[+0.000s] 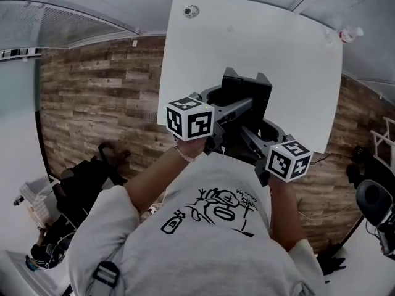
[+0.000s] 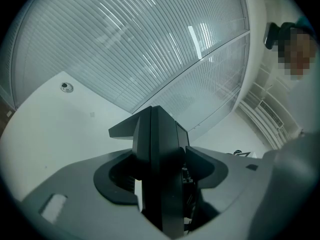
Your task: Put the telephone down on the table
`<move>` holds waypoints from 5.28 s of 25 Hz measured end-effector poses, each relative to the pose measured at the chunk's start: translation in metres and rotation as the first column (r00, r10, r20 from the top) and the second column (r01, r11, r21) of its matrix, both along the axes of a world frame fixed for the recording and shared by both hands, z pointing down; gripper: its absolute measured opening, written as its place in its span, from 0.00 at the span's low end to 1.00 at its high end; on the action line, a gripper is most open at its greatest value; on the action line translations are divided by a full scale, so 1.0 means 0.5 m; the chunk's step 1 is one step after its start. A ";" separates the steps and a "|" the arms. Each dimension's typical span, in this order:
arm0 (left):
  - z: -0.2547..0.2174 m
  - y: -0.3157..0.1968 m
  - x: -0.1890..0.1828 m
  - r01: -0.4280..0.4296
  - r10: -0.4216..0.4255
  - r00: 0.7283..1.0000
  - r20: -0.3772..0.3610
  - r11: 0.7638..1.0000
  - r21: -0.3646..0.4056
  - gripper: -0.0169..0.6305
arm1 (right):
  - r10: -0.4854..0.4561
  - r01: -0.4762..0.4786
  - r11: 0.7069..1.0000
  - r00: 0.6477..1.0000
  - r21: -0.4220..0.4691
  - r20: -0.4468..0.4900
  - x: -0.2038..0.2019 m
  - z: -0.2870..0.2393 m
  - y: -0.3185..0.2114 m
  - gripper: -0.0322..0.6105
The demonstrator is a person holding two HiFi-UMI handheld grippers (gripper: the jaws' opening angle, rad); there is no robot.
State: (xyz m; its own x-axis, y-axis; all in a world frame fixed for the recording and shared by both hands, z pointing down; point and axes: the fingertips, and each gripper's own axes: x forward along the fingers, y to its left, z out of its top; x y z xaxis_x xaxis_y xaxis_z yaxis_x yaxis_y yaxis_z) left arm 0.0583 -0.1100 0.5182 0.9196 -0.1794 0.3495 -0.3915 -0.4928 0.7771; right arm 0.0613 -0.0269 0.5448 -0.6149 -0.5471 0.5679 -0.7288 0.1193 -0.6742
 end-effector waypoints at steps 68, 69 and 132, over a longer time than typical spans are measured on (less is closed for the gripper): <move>0.357 -0.189 0.063 -0.055 0.060 0.987 0.152 0.998 -0.038 0.51 | 0.027 -0.029 0.994 0.999 -0.107 -0.022 0.081 0.331 -0.202 0.42; 0.358 -0.191 0.062 -0.048 0.052 0.984 0.172 0.998 -0.031 0.51 | 0.032 -0.034 0.995 0.999 -0.098 -0.025 0.087 0.325 -0.208 0.42; -0.391 -0.054 -0.067 0.181 -0.177 0.982 -0.070 0.750 0.636 0.22 | 0.256 0.121 0.743 0.857 0.659 -0.447 0.142 -0.454 -0.154 0.21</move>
